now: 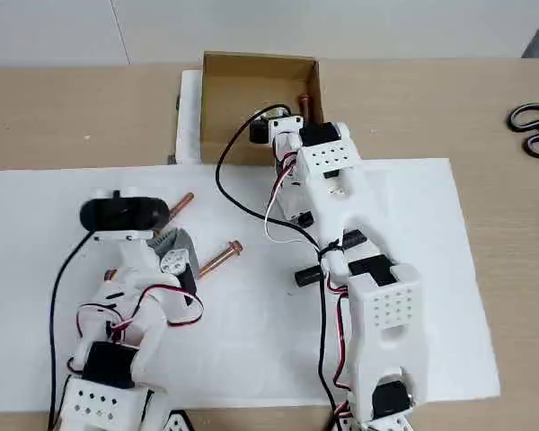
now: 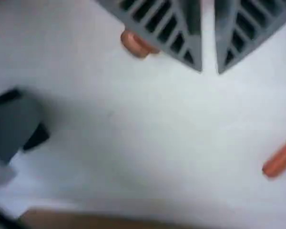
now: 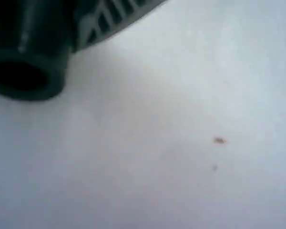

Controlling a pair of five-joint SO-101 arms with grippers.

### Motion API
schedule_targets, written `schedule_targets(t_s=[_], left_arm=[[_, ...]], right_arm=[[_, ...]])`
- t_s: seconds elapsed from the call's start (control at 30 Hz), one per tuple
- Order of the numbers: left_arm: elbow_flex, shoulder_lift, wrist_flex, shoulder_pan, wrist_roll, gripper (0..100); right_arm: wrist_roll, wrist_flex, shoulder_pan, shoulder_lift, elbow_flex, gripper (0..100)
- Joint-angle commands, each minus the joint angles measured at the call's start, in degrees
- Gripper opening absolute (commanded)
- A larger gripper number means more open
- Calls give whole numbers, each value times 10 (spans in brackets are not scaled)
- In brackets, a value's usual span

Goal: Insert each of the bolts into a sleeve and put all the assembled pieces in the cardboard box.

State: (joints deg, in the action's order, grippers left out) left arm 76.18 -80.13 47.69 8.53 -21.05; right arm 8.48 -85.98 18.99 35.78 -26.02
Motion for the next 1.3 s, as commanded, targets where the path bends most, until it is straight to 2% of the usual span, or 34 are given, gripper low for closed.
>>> schedule_targets(t_s=[0.0, 0.13, 0.27, 0.47, 0.63, 0.77, 1.0, 1.13, 1.27], left_arm=[[-56, -8, -32, -2, 4, 6], [-60, -6, -68, -2, -4, 6], [-39, -3, -61, 7, -22, 7], [-44, -2, 30, 64, 9, 7], [-45, -2, 113, 76, 11, 7], [-64, -3, 133, 71, 9, 7], [-220, 14, 189, 76, 8, 7], [-303, 99, 246, 76, 8, 7], [-372, 207, 263, 74, 8, 7]], right_arm=[[-8, -29, -7, -60, -8, 2], [-9, -48, -34, -120, -8, 2], [-9, -92, -79, -180, -7, 2], [-8, -129, -176, -240, -4, 2], [-4, -132, -236, -293, 18, 2], [-4, -131, -244, -343, 105, 2], [-4, -97, -242, -431, 253, 3], [-4, -74, -240, -460, 317, 3], [-6, -70, -240, -483, 353, 3]])
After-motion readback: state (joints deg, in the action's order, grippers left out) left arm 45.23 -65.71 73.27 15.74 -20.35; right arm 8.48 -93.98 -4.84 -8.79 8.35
